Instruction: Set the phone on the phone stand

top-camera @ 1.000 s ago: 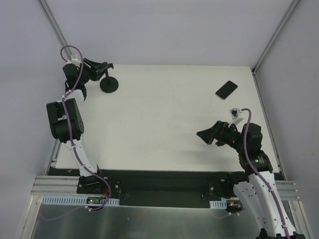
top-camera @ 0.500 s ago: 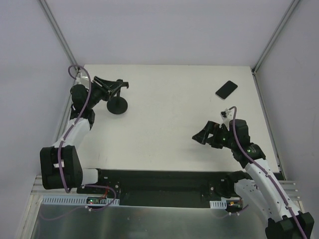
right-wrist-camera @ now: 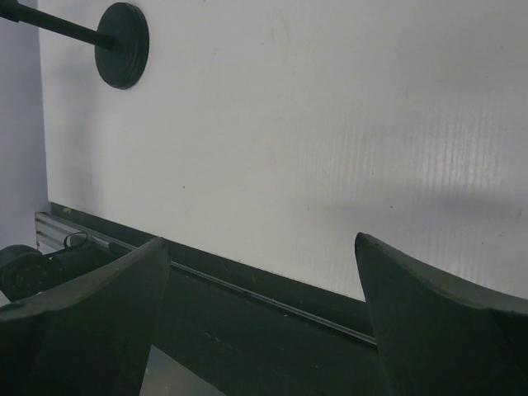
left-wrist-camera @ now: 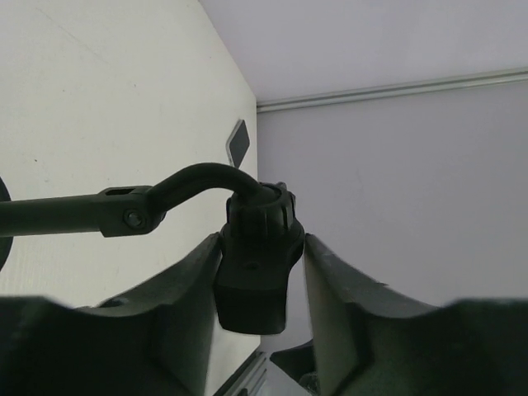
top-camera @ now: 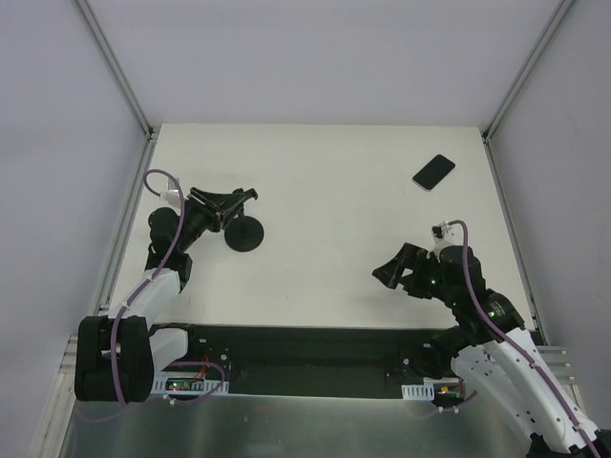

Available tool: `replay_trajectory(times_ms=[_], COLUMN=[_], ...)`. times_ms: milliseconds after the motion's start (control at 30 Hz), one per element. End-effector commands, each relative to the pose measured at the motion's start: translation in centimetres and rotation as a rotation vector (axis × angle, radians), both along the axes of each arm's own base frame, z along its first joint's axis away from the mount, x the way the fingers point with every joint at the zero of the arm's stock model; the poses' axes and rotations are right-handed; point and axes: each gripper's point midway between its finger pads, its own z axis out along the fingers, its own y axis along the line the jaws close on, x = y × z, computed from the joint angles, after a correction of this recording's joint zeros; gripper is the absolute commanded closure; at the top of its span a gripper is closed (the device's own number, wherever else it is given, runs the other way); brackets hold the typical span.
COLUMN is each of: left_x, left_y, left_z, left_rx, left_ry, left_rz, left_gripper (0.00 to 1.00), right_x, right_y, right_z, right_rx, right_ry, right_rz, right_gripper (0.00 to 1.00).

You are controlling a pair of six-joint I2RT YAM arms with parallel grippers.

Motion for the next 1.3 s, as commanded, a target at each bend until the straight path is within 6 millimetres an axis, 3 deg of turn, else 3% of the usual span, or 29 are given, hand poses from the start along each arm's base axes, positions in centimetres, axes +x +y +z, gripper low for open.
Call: replay_trajectory(times_ms=[0,67,100,233,433,567,600,667,700,733,767,800,867,900,967,1000,1100,1267], left_x=[-1.9,-2.8,-3.0,-4.2,-6.4,-6.9,-6.3,-6.2,-5.9,-5.3,-5.0,-4.6,-2.9,-2.3,-0.6,-0.2,1.4,3.0], left_y=[-0.8,-0.7,-0.7,0.4,3.2,5.5,7.6,9.5,10.2,10.8,11.1,11.2,11.4,11.5,11.7,11.7,12.1,12.6], left_z=[0.2,-0.8,-0.6,-0.3,2.1,3.6,4.1,4.3,6.0,6.4,7.2,9.4,9.7,11.4,11.0,11.8,11.4,8.6], left_rx=[-0.008,0.023,0.046,0.214,0.326,0.584,0.668,0.768,0.801,0.827,0.845,0.852,0.846,0.849,0.848,0.851,0.867,0.905], left_ry=[-0.029,0.012,0.011,0.053,0.026,-0.063,-0.053,-0.043,-0.070,-0.057,-0.067,-0.103,-0.079,-0.102,-0.071,-0.088,-0.067,-0.024], left_rz=[-0.064,-0.070,-0.073,-0.091,-0.070,0.023,0.136,0.214,0.250,0.269,0.275,0.293,0.273,0.281,0.254,0.251,0.230,0.193], left_gripper=[0.44,0.31,0.17,0.02,0.01,0.01,0.01,0.01,0.01,0.01,0.01,0.01,0.01,0.01,0.01,0.01,0.01,0.04], right_x=[-0.8,-0.9,-1.0,-1.1,-0.6,-0.4,-0.2,0.0,0.4,0.7,1.0,1.6,2.4,3.0,3.8,4.8,7.7,12.6], right_y=[-1.4,-1.5,-1.4,-2.0,-3.9,-4.1,-4.0,-3.9,-3.9,-4.0,-4.2,-4.8,-5.1,-5.5,-5.7,-5.6,-6.1,-7.9], right_z=[0.1,0.4,0.6,1.2,0.8,0.3,0.1,0.3,0.4,0.5,0.5,0.5,1.1,1.1,1.4,1.7,2.5,3.5], right_rx=[-0.069,-0.066,-0.067,-0.105,-0.258,-0.329,-0.341,-0.340,-0.343,-0.346,-0.354,-0.376,-0.393,-0.421,-0.431,-0.428,-0.384,-0.333], right_ry=[0.059,0.052,0.045,0.049,0.127,0.179,0.193,0.193,0.178,0.167,0.162,0.154,0.140,0.150,0.155,0.145,0.137,0.179], right_rz=[-0.046,-0.044,-0.034,-0.035,-0.085,-0.065,-0.057,-0.054,-0.066,-0.080,-0.097,-0.137,-0.170,-0.204,-0.243,-0.270,-0.360,-0.476], right_gripper=[0.04,0.04,0.04,0.04,0.04,0.04,0.04,0.04,0.04,0.04,0.04,0.04,0.04,0.04,0.04,0.04,0.04,0.04])
